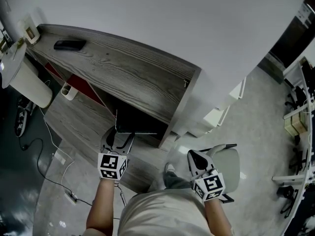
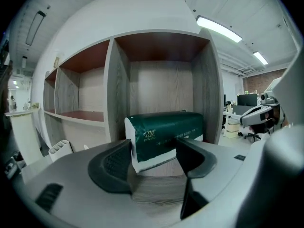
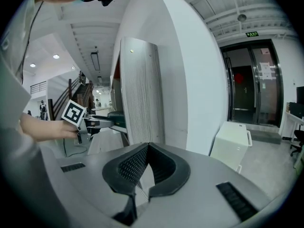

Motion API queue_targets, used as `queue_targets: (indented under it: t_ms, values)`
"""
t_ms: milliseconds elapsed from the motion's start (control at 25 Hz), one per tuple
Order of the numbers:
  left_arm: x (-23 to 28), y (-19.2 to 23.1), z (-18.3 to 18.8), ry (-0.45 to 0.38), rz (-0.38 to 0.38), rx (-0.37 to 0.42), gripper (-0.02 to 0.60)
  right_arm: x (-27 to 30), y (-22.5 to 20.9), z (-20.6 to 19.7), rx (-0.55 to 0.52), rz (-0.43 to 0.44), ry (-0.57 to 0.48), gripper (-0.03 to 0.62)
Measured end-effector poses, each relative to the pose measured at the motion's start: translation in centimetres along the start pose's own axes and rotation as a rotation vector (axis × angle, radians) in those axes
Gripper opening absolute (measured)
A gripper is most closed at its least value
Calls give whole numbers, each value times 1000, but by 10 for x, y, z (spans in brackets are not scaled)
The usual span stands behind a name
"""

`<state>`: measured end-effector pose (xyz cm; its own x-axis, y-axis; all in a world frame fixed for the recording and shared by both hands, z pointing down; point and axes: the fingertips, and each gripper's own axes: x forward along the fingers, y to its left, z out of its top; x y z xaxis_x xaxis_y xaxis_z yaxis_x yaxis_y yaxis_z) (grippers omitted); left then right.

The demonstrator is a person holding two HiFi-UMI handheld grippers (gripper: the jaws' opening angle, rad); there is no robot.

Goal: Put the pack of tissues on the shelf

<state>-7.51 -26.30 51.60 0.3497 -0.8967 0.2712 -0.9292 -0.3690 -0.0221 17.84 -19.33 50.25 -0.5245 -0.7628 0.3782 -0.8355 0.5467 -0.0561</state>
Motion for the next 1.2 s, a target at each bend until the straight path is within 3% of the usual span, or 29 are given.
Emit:
queue_targets:
  t_ms: [680, 1000, 1200]
  values:
    - [59, -4, 13, 22, -132, 72, 299, -2, -14, -5, 23, -18, 1, 28]
    - [71, 0, 17, 32, -111, 83, 290, -3, -7, -2, 16, -9, -7, 28]
    - [77, -23, 20, 36, -182, 102, 288, -4, -6, -4, 18, -12, -9, 28]
